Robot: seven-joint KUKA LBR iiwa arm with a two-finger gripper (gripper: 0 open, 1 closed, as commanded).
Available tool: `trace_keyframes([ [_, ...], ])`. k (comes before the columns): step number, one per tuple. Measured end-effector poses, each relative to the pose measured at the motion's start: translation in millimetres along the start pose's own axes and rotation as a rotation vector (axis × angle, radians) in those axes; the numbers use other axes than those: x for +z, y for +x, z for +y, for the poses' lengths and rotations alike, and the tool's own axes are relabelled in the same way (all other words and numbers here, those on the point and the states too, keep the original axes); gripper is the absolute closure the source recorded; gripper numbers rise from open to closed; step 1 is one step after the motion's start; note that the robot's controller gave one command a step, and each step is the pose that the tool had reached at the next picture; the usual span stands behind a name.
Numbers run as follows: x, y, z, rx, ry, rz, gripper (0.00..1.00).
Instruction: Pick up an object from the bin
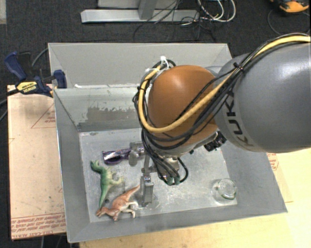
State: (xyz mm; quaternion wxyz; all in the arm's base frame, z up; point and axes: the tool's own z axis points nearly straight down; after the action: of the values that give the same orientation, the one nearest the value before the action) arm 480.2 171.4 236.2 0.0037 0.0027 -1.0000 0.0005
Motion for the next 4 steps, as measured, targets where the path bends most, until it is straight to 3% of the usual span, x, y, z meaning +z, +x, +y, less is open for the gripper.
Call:
trace_keyframes([
  [1,-4.4,-1.6,-1.4,0.006,-0.002,-0.008,0.00],
  [2,110.3,-0.7,9.2,-0.259,-0.002,-0.005,0.00],
  [3,74.8,-1.0,23.6,-0.350,-0.002,-0.012,0.00],
  [4,110.9,-1.3,13.2,-0.440,-0.003,-0.005,0.00],
])
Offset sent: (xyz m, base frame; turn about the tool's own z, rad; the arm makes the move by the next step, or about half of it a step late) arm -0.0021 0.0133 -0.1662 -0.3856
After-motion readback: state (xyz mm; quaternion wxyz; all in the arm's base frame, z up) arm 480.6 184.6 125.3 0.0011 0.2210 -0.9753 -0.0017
